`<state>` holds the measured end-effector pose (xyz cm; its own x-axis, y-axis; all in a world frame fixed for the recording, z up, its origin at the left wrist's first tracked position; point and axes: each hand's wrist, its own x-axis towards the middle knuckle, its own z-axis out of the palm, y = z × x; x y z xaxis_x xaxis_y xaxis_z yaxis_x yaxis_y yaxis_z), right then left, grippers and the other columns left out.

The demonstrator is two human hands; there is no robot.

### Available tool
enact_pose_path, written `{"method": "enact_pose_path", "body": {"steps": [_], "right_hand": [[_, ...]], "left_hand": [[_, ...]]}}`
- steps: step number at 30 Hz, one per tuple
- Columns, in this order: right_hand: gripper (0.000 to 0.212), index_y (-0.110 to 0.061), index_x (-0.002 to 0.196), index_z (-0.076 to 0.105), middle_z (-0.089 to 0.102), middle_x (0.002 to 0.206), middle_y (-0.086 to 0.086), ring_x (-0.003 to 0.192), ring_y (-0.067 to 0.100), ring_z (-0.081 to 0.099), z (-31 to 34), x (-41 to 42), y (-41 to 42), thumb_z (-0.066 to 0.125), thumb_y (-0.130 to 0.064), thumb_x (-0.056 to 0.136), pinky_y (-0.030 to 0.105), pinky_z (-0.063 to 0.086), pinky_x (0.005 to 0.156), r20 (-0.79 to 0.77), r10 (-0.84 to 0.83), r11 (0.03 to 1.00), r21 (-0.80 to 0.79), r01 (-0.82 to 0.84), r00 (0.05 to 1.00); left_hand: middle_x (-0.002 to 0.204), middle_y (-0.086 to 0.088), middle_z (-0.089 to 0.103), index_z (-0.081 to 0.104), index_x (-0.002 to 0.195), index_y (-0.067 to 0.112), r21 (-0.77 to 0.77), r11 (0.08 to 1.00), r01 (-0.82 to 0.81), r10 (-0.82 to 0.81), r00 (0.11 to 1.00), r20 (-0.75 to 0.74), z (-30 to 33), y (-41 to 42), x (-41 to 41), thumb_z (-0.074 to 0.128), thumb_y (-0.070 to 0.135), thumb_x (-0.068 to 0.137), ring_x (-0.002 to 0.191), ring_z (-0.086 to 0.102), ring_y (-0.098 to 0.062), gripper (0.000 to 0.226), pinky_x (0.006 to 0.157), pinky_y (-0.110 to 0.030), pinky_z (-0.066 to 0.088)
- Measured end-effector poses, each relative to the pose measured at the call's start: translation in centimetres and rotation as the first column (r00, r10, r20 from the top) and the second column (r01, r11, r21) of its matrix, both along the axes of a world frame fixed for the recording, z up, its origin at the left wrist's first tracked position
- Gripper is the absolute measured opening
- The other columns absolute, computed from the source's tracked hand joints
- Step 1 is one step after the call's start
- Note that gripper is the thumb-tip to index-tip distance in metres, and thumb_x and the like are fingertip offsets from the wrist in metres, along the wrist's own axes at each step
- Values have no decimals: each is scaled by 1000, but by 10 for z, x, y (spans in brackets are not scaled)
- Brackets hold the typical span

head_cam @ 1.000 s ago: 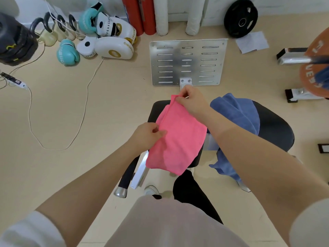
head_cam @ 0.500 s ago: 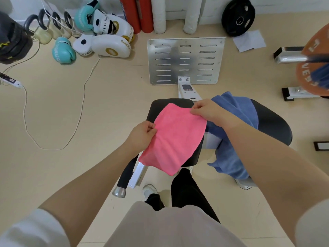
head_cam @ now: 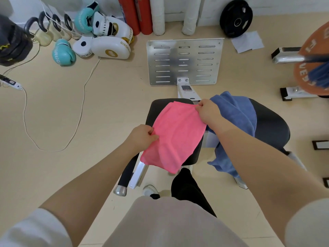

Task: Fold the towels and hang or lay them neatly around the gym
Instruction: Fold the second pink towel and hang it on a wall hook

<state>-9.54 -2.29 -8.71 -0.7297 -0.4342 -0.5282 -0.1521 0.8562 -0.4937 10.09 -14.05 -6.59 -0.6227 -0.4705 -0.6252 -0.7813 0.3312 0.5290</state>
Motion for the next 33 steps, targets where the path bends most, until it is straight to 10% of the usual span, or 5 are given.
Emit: {"method": "enact_pose_path", "body": {"steps": [7, 12, 17, 28, 33], "right_hand": [[31, -4, 118, 47, 50, 117, 17, 105, 33, 49, 10, 59, 38, 50, -20, 91, 42, 43, 83, -260, -227, 969, -161, 190, 938], [14, -13, 80, 42, 47, 66, 0, 61, 19, 43, 1, 121, 62, 52, -20, 87, 34, 39, 60, 5, -435, 873, -244, 423, 901], [44, -6, 123, 33, 54, 85, 2, 79, 15, 53, -4, 147, 60, 58, -11, 87, 25, 47, 71, 468, -566, 596, -337, 729, 679], [14, -5, 97, 59, 62, 92, 6, 85, 20, 58, 34, 144, 111, 48, -8, 90, 33, 48, 79, 777, -274, 588, -332, 738, 567], [17, -18, 107, 59, 67, 96, 1, 88, 16, 63, 67, 151, 131, 55, -19, 91, 30, 50, 73, 809, -159, 680, -326, 657, 566]], "left_hand": [[81, -8, 55, 61, 91, -1, -134, 988, -82, 68, 992, -107, -10, 8, 24, 55, 17, 90, 77, 48, -21, 19, 65, -27, 33], [103, -14, 61, 53, 109, 0, -182, 962, -204, 152, 952, -265, -18, 19, 29, 55, 20, 90, 95, 56, -28, 28, 75, -29, 37], [81, -6, 57, 56, 89, 4, -151, 980, -126, 105, 984, -143, -20, 21, 20, 56, 29, 89, 84, 55, -31, 25, 69, -33, 40], [96, -2, 64, 60, 94, 14, 732, 603, -317, 537, 840, -78, 24, 46, 40, 55, 13, 88, 93, 60, -20, 8, 81, -32, 50], [91, -4, 70, 65, 98, 17, 809, 482, -338, 575, 818, -1, 48, 71, 55, 58, 22, 88, 83, 65, -19, 13, 74, -35, 52]]}}
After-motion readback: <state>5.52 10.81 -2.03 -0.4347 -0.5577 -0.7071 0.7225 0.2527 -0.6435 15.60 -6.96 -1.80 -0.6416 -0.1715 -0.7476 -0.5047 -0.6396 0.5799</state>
